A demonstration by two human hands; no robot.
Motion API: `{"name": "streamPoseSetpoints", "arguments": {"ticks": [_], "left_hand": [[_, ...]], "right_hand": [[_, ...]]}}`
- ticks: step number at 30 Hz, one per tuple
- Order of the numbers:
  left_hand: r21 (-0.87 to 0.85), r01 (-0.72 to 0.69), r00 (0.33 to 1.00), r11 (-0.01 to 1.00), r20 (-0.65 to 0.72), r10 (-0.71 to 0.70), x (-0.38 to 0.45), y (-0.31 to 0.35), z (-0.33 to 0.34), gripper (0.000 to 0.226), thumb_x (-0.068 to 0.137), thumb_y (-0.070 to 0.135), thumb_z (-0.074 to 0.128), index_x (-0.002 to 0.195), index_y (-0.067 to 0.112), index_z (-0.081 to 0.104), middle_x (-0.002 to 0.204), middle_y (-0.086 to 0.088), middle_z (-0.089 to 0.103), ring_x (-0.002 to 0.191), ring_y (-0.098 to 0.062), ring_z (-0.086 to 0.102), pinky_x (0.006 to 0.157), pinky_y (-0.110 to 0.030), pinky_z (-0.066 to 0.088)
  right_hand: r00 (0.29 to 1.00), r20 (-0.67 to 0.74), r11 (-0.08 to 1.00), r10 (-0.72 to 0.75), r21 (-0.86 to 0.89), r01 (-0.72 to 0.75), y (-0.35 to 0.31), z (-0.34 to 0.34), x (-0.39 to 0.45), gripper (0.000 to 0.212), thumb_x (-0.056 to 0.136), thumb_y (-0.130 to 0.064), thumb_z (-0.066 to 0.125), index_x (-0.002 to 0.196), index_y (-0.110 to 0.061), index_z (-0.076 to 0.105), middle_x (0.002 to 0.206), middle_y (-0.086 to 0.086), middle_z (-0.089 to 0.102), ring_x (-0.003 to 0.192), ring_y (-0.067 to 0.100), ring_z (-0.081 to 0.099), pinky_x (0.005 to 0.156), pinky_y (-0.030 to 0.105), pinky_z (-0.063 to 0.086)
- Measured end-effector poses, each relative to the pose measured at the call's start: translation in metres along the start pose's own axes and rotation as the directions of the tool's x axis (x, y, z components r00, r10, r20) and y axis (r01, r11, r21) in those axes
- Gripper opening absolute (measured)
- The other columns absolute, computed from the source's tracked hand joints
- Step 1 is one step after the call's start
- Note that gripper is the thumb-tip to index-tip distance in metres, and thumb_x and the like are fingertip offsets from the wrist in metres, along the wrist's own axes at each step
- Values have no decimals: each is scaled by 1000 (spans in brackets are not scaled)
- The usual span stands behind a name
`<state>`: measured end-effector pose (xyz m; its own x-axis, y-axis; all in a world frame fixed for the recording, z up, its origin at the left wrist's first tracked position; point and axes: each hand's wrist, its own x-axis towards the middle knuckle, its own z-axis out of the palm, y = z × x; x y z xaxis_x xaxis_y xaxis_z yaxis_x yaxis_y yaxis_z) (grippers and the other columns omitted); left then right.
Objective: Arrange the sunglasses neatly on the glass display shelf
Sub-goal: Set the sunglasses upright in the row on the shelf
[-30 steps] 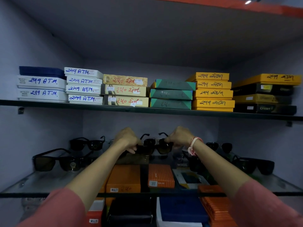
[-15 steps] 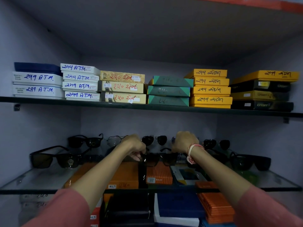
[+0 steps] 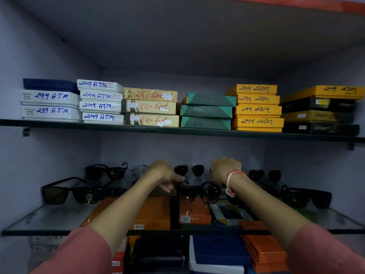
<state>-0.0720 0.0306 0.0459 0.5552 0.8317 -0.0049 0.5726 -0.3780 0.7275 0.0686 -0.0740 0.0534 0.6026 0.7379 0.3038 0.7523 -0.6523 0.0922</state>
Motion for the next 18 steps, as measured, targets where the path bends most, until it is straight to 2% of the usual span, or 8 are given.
{"name": "streamPoseSetpoints", "arguments": {"ticks": [3,6,8,10,11,13,15,18], "left_hand": [[84,-36,987,996,-153,48,3,-10,-26,37,79,34,76,90,-1,69,62,-10,68,45,-16,63,51,-23,58],[312,1,966,950,-248,80,6,-31,-54,37,77,44,74,71,9,64,66,-6,70,59,-20,70,59,-26,56],[394,13,987,919,-153,52,10,-45,-65,38,77,47,73,75,10,65,85,-9,74,84,-24,73,69,-28,54],[480,-5,998,877,-47,31,14,-56,-66,52,80,47,70,109,4,68,121,-12,68,110,-24,64,90,-32,51],[511,-16,999,859,-25,34,17,-60,-66,60,80,45,71,122,2,63,128,-12,64,116,-25,61,96,-33,49],[523,-35,998,852,-18,52,24,-67,-65,61,78,39,75,126,3,62,127,-11,65,117,-25,61,98,-33,50],[526,-57,998,849,-4,70,31,-73,-65,61,76,36,77,126,5,61,128,-9,65,117,-24,61,99,-34,51],[514,-80,997,854,26,77,33,-80,-64,61,77,34,77,128,8,59,131,-8,63,117,-22,59,98,-32,50]], "right_hand": [[995,-88,997,-53,44,57,-11,-12,10,34,90,-26,58,119,-11,60,124,9,63,116,30,59,98,38,42],[985,-60,962,-163,212,172,-37,-12,30,34,88,-29,57,113,-9,67,121,13,67,109,33,62,95,40,49],[973,-34,930,-228,290,228,-58,-7,44,35,88,-28,52,112,-10,70,122,13,68,107,33,63,95,41,51],[950,19,913,-313,284,295,-78,-4,50,37,92,-25,47,122,-13,66,133,10,62,117,31,59,103,39,47],[925,70,900,-374,267,343,-88,-2,51,39,95,-22,45,130,-14,61,141,8,56,124,30,54,108,37,42],[876,180,889,-448,191,415,-104,2,50,45,99,-20,39,144,-15,44,152,7,42,136,28,42,113,32,29],[857,256,894,-448,122,431,-114,14,54,51,98,-23,42,148,-17,34,153,9,38,138,32,38,115,38,28],[866,252,902,-433,126,414,-118,26,56,48,91,-23,52,139,-17,46,138,13,54,125,36,50,105,44,41]]}}
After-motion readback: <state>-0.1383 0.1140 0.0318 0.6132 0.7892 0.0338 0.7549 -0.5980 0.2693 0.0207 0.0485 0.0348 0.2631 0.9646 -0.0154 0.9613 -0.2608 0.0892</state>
